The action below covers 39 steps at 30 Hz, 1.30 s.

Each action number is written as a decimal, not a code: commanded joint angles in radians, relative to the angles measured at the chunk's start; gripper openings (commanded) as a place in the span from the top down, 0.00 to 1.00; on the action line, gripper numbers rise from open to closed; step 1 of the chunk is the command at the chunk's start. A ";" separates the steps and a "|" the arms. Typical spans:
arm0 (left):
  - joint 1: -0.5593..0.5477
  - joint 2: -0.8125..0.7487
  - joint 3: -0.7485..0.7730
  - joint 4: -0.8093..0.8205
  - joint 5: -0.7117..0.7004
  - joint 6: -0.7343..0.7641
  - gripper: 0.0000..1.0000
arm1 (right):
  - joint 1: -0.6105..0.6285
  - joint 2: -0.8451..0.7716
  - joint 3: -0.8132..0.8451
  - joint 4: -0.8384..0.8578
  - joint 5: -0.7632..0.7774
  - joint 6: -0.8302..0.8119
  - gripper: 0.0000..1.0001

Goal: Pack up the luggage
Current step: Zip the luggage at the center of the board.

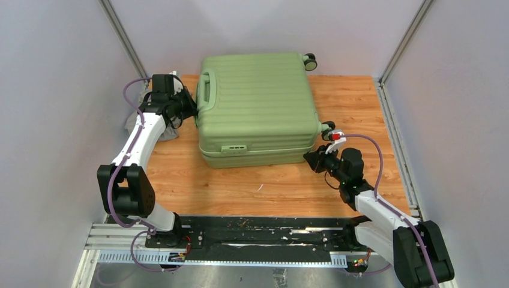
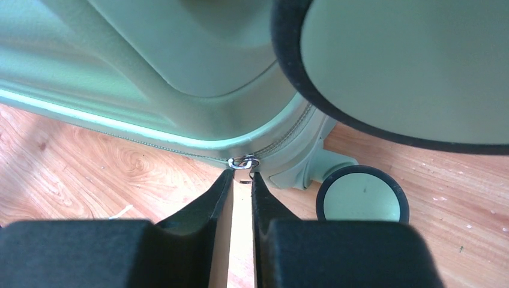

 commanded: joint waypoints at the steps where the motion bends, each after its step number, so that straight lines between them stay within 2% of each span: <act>1: -0.008 -0.079 0.079 0.150 0.143 -0.032 1.00 | 0.027 0.005 0.063 0.109 -0.013 0.000 0.88; 4: -0.008 -0.079 0.078 0.151 0.144 -0.031 1.00 | 0.036 -0.004 0.060 0.103 -0.009 -0.004 0.95; 12: -0.007 -0.081 0.074 0.150 0.146 -0.029 1.00 | 0.037 -0.030 0.071 0.054 0.042 -0.021 0.96; 16: -0.008 -0.085 0.076 0.148 0.145 -0.030 1.00 | 0.037 -0.039 0.071 0.059 0.035 -0.017 1.00; 29: -0.010 -0.077 0.105 0.147 0.156 -0.047 1.00 | 0.045 -0.048 0.060 0.068 0.004 -0.005 1.00; 35: -0.010 -0.078 0.109 0.142 0.154 -0.041 1.00 | 0.046 -0.054 0.063 0.011 0.035 -0.022 1.00; 36: -0.009 -0.077 0.109 0.140 0.153 -0.040 1.00 | 0.045 -0.065 0.066 -0.019 0.046 -0.026 0.99; 39: -0.009 -0.077 0.110 0.139 0.155 -0.041 1.00 | 0.043 -0.130 0.052 -0.108 0.095 -0.024 0.68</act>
